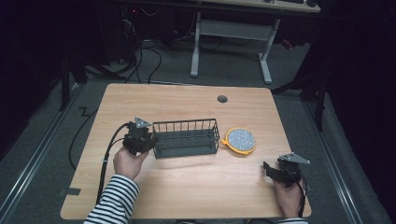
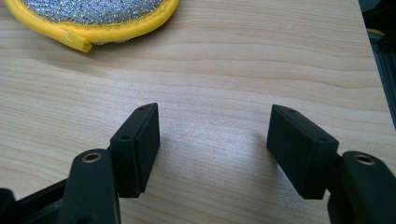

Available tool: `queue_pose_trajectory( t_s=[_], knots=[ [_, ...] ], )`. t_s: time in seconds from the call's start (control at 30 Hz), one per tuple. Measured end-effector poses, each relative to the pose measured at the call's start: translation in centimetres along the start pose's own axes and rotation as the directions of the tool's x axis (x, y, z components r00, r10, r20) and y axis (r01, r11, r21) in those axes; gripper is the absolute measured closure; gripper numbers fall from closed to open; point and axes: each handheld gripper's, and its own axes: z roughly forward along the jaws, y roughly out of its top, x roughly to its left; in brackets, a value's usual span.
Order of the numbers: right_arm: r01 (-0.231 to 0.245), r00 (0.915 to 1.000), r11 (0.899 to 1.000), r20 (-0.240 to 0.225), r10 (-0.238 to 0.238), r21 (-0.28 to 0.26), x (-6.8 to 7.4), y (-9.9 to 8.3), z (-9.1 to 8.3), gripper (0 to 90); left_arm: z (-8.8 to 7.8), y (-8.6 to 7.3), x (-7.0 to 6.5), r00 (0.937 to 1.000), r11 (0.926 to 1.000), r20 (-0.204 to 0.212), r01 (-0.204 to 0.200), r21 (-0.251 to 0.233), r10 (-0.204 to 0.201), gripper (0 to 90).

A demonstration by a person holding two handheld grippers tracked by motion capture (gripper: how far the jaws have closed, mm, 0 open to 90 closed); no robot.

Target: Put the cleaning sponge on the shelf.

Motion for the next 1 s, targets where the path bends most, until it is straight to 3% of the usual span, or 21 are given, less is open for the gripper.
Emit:
queue_pose_trajectory(
  t_s=[0.2, 0.43, 0.73, 1.0],
  knots=[
    [0.0, 1.0, 1.0, -0.002, 0.0, 0.0, 0.0, 0.0, 0.0, 34.8, -0.3, -0.5, -0.1, 0.9992, 0.9995, 0.029, 0.029, -0.015, -0.029, 70.1],
    [0.005, 1.0, 1.0, -0.006, -0.005, -0.001, -0.1, 0.0, 0.0, 34.8, -0.5, -0.8, -0.2, 0.9989, 0.999, 0.031, 0.035, -0.029, -0.034, 69.7],
    [-0.001, 1.0, 1.0, -0.008, 0.001, 0.003, -0.1, 0.0, 0.0, 34.7, -1.9, -1.5, 0.6, 0.9957, 0.9925, 0.049, 0.083, -0.089, -0.079, 46.4],
    [0.002, 1.0, 1.0, -0.009, -0.002, 0.001, -0.1, 0.0, 0.0, 34.7, -4.3, -3.2, 1.8, 0.9919, 0.9794, 0.038, 0.126, -0.158, -0.122, 38.4]
  ],
)
